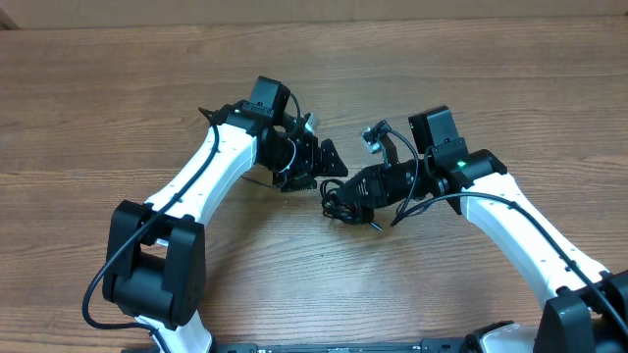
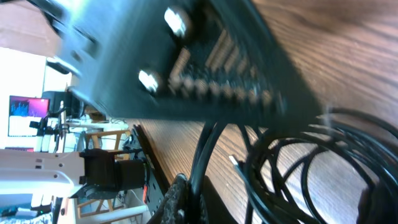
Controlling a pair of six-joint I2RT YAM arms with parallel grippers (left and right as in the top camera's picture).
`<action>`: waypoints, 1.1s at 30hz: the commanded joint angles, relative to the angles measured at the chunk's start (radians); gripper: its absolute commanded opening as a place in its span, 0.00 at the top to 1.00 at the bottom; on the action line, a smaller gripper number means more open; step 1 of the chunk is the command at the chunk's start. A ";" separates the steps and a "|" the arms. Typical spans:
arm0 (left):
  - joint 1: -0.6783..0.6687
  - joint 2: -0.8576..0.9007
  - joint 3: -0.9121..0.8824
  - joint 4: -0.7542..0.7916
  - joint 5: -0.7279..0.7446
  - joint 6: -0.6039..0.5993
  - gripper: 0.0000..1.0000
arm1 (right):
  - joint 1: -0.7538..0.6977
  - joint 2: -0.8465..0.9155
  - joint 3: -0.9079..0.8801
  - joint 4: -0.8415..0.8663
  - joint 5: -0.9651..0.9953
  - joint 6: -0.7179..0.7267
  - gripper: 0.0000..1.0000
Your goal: Untangle cables
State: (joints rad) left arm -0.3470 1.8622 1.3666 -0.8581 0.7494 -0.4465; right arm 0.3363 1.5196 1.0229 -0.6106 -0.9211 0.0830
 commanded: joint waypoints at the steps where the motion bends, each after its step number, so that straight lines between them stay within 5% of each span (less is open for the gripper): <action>1: -0.009 -0.018 -0.006 -0.028 0.024 0.000 0.21 | 0.005 -0.006 0.032 0.059 -0.071 0.005 0.96; 14: -0.005 -0.018 -0.006 -0.044 0.034 -0.033 0.17 | -0.013 -0.006 0.032 0.267 -0.042 0.146 0.96; 21: -0.020 -0.018 -0.006 -0.100 -0.058 -0.029 0.24 | -0.082 -0.006 0.032 0.385 0.061 0.393 0.96; 27: -0.048 -0.018 -0.006 -0.124 -0.140 -0.025 0.19 | -0.118 -0.006 0.032 0.286 0.240 0.494 0.96; 33: -0.072 -0.018 -0.006 -0.132 -0.246 -0.026 0.15 | -0.118 -0.006 0.032 -0.010 0.434 0.492 0.81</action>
State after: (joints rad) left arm -0.4049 1.8622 1.3655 -0.9859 0.5793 -0.4908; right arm 0.2173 1.5196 1.0351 -0.5495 -0.6430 0.5537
